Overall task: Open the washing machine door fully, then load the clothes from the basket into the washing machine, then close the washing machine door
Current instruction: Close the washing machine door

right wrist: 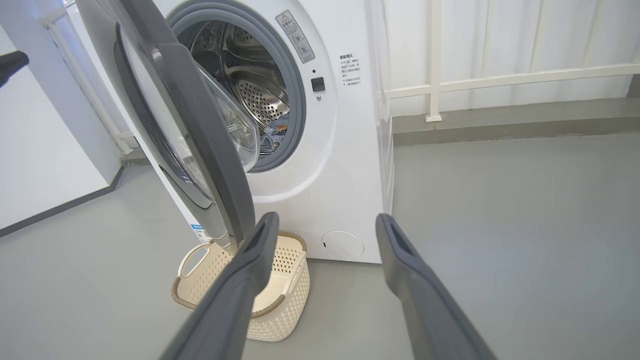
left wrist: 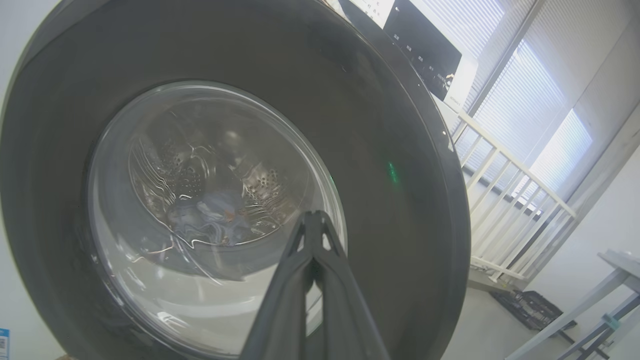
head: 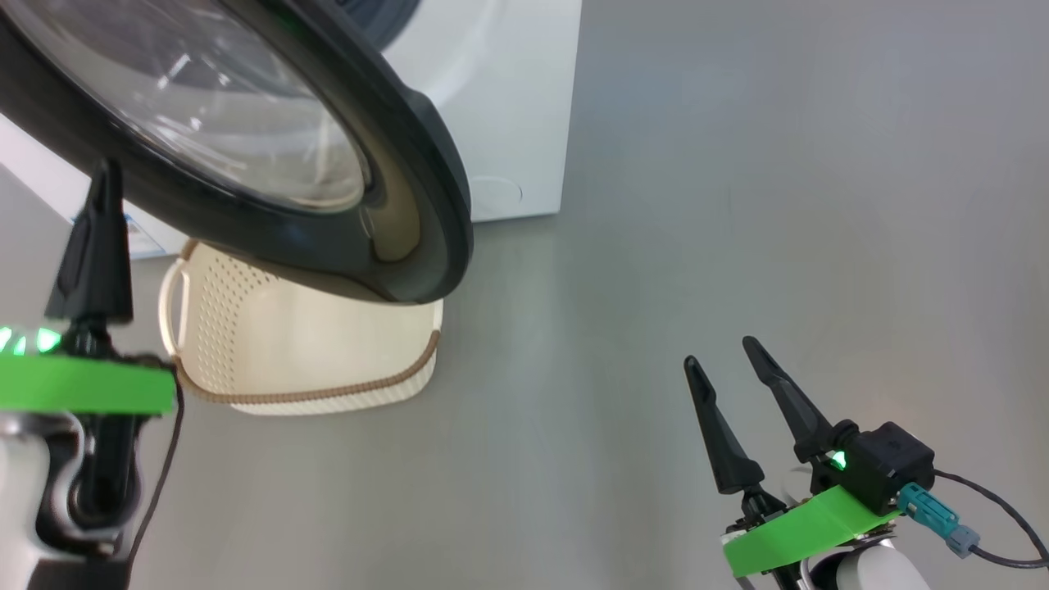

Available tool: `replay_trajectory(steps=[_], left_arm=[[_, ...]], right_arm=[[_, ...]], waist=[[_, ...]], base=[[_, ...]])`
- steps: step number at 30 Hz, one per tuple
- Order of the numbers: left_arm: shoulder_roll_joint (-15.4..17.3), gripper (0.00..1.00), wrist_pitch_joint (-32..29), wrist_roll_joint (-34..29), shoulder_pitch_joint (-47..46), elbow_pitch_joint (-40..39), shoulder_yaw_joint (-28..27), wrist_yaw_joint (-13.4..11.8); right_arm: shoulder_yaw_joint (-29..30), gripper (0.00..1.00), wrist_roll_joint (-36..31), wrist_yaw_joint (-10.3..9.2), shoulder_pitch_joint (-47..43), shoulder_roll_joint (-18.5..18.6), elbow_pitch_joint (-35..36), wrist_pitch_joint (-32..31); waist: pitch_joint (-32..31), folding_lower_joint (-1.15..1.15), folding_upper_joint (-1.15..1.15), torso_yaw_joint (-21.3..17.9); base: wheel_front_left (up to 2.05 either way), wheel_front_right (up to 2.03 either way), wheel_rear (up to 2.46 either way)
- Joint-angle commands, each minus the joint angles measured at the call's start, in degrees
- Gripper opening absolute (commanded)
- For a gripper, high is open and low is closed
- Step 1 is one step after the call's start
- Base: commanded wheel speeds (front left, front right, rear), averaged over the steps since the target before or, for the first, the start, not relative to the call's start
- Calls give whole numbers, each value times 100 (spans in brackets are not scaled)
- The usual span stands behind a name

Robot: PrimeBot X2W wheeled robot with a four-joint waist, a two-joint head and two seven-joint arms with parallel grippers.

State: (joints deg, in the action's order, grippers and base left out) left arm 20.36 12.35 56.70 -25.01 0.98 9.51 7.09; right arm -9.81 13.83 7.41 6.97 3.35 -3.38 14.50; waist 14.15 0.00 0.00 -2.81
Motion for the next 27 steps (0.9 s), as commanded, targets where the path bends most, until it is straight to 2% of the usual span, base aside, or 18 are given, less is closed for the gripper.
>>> replay_trajectory(steps=[1,5,9,13,25,27], left_arm=[[359,0,154,-336,65,-33,-121,39],[370,0,256,-1120,334,15,-413,20],[74,0,262,-2026,708,-373,-1007,-8],[-135,0,263,-2763,1278,-584,-1336,-42],[-636,0,264,-3754,2511,-916,-1798,-83],[-690,31,264,-3881,2712,-914,-1862,-125]], right_arm=[[-153,100,44,8,-50,-46,148,50],[-155,100,39,8,-162,-46,180,50],[-166,100,62,8,-271,-46,204,50],[-194,100,84,8,-345,-46,194,50],[-173,100,130,8,-524,-47,159,50],[-171,100,123,8,-551,-47,160,50]], waist=[[-269,0,0,27],[-480,0,0,4],[-666,0,0,-56],[-866,0,0,-137],[-1259,0,0,-278],[-1289,0,0,-284]], base=[[0,0,0],[0,0,0],[0,0,0],[0,0,0],[0,0,0],[0,0,0]])
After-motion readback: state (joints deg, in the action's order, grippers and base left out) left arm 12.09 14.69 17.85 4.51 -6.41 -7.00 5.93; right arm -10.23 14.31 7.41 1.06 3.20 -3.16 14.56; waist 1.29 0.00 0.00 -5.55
